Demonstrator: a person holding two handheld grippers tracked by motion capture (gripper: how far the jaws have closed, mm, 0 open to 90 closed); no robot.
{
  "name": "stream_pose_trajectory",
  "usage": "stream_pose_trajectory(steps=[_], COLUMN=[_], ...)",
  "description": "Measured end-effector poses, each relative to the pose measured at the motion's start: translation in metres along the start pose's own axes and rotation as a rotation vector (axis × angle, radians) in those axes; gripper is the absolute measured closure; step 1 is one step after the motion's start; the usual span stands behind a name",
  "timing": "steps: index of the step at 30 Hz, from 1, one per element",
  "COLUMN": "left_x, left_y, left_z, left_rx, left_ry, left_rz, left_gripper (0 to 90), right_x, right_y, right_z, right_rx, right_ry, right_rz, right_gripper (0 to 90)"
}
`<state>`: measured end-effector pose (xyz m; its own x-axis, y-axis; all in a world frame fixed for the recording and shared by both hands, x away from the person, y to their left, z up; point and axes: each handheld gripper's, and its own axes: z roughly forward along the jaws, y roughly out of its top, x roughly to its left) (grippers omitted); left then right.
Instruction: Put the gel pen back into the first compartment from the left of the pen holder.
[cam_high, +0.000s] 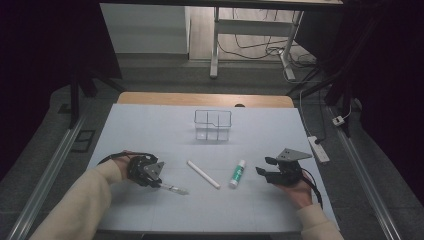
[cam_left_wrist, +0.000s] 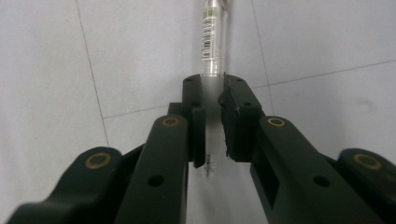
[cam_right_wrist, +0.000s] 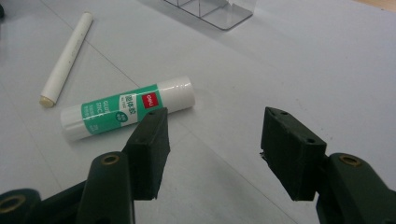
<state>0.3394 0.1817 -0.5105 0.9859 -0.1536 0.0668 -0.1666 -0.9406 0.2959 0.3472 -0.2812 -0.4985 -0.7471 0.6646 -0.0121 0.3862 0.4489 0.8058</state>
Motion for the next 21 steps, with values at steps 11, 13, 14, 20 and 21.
stream_pose_trajectory(steps=[11,13,14,20,21], left_x=[-0.005,-0.007,-0.008,-0.013,-0.014], left_y=[0.000,0.001,0.001,0.002,0.003], left_z=[-0.006,-0.009,-0.011,-0.020,-0.021], left_rx=[-0.045,-0.059,-0.062,-0.143,-0.158], left_ry=[-0.007,0.013,0.014,0.026,0.029], left_rz=[-0.075,-0.097,-0.106,-0.170,-0.190], left_gripper=[80.2,80.2,80.2,80.2,80.2], right_x=[0.000,0.000,0.000,0.001,0.001], right_y=[0.001,0.001,0.001,0.003,0.003], right_z=[-0.001,-0.002,-0.002,-0.003,-0.004], right_rx=[-0.012,-0.014,-0.016,-0.031,-0.028], right_ry=[-0.002,-0.005,-0.005,-0.003,-0.002], right_rz=[-0.004,-0.005,-0.006,-0.005,-0.010], right_gripper=[41.3,41.4,41.3,41.4,41.4])
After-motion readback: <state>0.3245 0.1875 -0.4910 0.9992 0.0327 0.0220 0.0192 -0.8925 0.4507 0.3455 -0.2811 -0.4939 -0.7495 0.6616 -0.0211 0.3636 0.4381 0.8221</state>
